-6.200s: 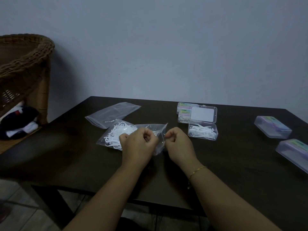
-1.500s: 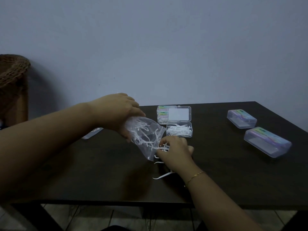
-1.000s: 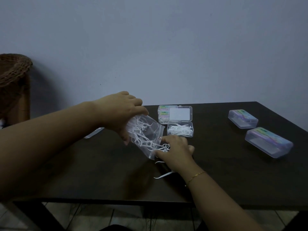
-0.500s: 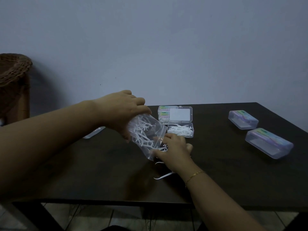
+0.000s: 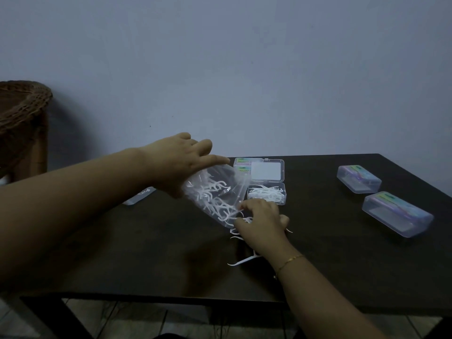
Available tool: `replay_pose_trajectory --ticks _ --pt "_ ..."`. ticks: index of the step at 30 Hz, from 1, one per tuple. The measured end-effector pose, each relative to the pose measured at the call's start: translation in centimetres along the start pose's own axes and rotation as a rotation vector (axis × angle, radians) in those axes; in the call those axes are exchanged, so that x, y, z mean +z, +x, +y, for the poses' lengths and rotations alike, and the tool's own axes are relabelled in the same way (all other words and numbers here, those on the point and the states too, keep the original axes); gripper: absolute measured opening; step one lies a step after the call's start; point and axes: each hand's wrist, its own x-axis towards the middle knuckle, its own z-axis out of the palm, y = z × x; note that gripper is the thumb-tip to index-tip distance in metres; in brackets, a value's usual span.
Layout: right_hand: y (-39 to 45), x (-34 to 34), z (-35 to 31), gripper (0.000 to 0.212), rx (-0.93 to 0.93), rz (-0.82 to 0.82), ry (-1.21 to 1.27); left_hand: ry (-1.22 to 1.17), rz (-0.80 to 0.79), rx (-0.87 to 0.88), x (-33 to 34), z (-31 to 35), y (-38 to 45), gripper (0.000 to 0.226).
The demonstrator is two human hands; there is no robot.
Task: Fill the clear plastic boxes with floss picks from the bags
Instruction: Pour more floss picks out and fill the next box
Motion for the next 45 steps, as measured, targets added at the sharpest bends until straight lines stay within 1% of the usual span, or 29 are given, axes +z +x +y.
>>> replay_pose_trajectory --ticks 2,3,6,9,13,18,20,24,26,29,34,35,38,42,43,45 --pt "0.0 0.1 0.1 0.016 -0.01 0.017 0.01 0.046 -0.093 -0.022 -0.3 0.1 0.1 0.108" --pt "0.0 0.1 0.1 0.018 -0.014 0.021 0.017 0.056 -0.123 -0.031 -0.6 0.2 0.2 0.101" --pt "0.0 0.2 0.3 0.037 -0.03 0.011 0.015 0.004 -0.142 -0.016 -1.2 0.2 0.4 0.076" --pt "0.0 0.2 0.3 0.048 -0.039 -0.001 0.024 -0.052 -0.135 0.002 -1.2 0.0 0.4 0.056" --pt "0.1 0.2 0.5 0.052 -0.053 -0.01 0.029 -0.063 -0.141 0.015 -1.0 -0.1 0.4 0.052" --pt "0.3 0.4 0.5 0.041 -0.044 -0.042 -0.022 -0.117 -0.121 0.024 -1.0 -0.1 0.2 0.043" --pt "0.4 0.5 0.5 0.042 -0.045 -0.034 -0.03 -0.136 -0.103 0.015 -0.9 -0.1 0.2 0.043" --pt "0.3 0.6 0.6 0.052 -0.071 -0.058 -0.037 -0.189 -0.059 -0.017 -1.2 0.0 0.5 0.047" --pt "0.3 0.6 0.6 0.051 -0.086 -0.068 -0.037 -0.196 -0.05 -0.023 -1.4 0.1 0.6 0.052" --pt "0.3 0.6 0.4 0.041 -0.081 -0.068 -0.071 -0.181 -0.062 -0.029 -1.4 0.2 0.7 0.055" --pt "0.3 0.4 0.3 0.012 0.015 0.043 -0.011 -0.181 -0.088 -0.05 -1.3 -0.1 0.4 0.061" --pt "0.2 0.3 0.3 0.012 0.03 0.053 0.016 -0.182 -0.088 -0.054 -1.2 -0.2 0.2 0.063" --pt "0.1 0.3 0.2 0.025 0.022 0.08 0.109 -0.183 -0.077 -0.064 -1.1 -0.3 0.0 0.07" --pt "-0.2 0.1 0.0 0.04 -0.016 0.073 0.111 -0.151 -0.101 -0.078 -1.1 -0.3 -0.1 0.085" --pt "-0.3 0.0 0.0 0.039 -0.033 0.093 0.116 -0.141 -0.102 -0.078 -1.1 -0.2 -0.1 0.089" --pt "-0.3 0.0 0.0 0.033 -0.066 0.189 0.164 -0.122 -0.098 -0.08 -1.2 -0.1 -0.1 0.092"
